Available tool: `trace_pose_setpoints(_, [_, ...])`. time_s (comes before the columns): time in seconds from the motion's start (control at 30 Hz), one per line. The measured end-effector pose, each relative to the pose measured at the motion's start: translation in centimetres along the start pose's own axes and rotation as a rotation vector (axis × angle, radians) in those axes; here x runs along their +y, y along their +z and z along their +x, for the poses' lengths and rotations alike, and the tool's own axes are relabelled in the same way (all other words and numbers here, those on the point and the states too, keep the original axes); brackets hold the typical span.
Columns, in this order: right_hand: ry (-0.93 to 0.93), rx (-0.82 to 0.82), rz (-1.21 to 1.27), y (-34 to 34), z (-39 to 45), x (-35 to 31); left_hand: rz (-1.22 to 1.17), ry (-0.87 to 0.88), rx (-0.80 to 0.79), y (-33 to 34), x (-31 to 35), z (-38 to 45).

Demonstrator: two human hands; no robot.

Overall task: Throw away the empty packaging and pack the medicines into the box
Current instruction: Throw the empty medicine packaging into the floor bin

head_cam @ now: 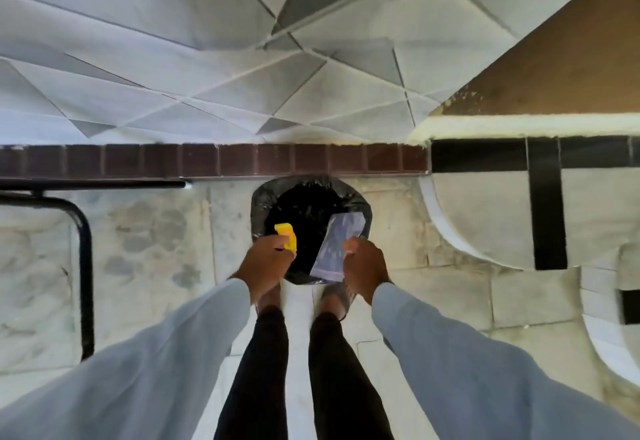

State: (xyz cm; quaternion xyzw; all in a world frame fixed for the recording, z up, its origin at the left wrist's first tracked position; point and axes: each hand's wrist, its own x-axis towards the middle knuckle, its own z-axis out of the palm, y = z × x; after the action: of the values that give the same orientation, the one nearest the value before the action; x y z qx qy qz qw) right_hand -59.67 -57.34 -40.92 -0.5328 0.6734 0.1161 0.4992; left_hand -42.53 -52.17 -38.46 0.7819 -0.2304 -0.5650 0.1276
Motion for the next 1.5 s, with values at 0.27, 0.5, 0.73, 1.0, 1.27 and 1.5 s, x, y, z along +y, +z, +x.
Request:
trace_pose_setpoints(0.27, [0.019, -0.161, 0.059, 6.4, 9.1, 2.2, 0.023, -0.117, -0.123, 3.4, -5.3, 10.1])
trace_pose_setpoints(0.5, [0.037, -0.264, 0.064, 10.6, 11.9, 3.5, 0.029, -0.133, -0.158, 5.9, -7.5, 14.0])
trace_pose_setpoints(0.73, [0.071, -0.218, 0.053, 9.3, 10.2, 2.4, 0.044, -0.122, -0.135, 4.1, -7.3, 13.1])
trace_pose_setpoints(1.0, [-0.069, -0.062, -0.026, 0.0, 1.8, -6.9, 0.287, 0.222, 0.066, -2.7, 2.6, 2.7])
trace_pose_setpoints(1.27, [-0.364, 0.252, 0.08, -10.5, -12.2, -19.8, 0.234, 0.554, 0.27, -12.6, 16.6, -11.6])
trace_pose_setpoints(1.5, [-0.696, 0.468, 0.094, -15.8, -28.1, -26.2, 0.2, 0.969, 0.678, -22.6, 20.7, -28.5])
